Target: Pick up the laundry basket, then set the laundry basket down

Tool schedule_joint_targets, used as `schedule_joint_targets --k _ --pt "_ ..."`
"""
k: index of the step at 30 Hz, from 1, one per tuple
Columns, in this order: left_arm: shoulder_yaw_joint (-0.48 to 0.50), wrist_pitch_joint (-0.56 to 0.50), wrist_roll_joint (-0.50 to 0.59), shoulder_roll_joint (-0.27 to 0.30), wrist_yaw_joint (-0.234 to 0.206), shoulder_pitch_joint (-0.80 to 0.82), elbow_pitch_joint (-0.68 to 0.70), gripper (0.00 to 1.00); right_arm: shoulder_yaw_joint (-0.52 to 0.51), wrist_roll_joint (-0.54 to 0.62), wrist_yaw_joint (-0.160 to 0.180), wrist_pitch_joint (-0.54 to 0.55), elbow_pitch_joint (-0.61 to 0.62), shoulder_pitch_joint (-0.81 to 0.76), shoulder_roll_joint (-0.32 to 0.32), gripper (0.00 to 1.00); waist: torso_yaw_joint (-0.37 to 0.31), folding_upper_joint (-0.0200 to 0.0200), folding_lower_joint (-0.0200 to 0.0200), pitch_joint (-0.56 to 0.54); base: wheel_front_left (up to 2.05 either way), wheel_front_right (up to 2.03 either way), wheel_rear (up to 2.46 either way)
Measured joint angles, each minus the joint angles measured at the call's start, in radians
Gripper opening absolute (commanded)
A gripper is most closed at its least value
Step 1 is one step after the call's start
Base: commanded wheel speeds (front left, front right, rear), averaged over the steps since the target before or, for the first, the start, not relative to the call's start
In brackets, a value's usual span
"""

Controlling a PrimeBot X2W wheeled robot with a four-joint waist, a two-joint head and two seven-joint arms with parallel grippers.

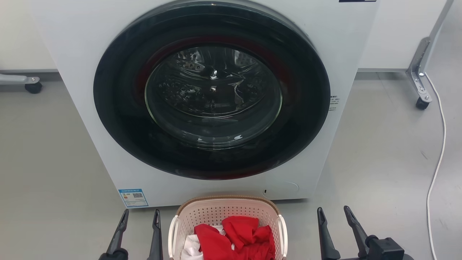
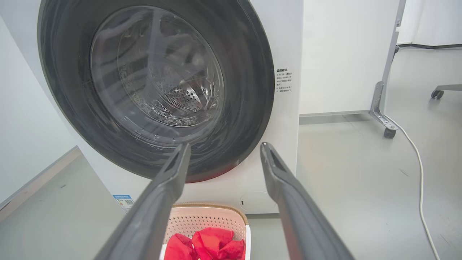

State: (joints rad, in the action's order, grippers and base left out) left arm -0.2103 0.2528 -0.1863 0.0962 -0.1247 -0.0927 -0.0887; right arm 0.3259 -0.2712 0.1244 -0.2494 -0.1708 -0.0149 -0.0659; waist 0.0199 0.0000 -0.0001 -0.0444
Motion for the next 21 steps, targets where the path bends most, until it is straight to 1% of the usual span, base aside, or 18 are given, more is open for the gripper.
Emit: schedule_joint_targets --k 21 --pt "0.009 0.000 0.005 -0.002 0.001 -0.016 0.029 1.00 -0.027 0.018 -0.001 0.000 0.020 -0.016 0.000 1.00 0.001 0.0000 0.0000 -0.003 0.00 0.00 0.00"
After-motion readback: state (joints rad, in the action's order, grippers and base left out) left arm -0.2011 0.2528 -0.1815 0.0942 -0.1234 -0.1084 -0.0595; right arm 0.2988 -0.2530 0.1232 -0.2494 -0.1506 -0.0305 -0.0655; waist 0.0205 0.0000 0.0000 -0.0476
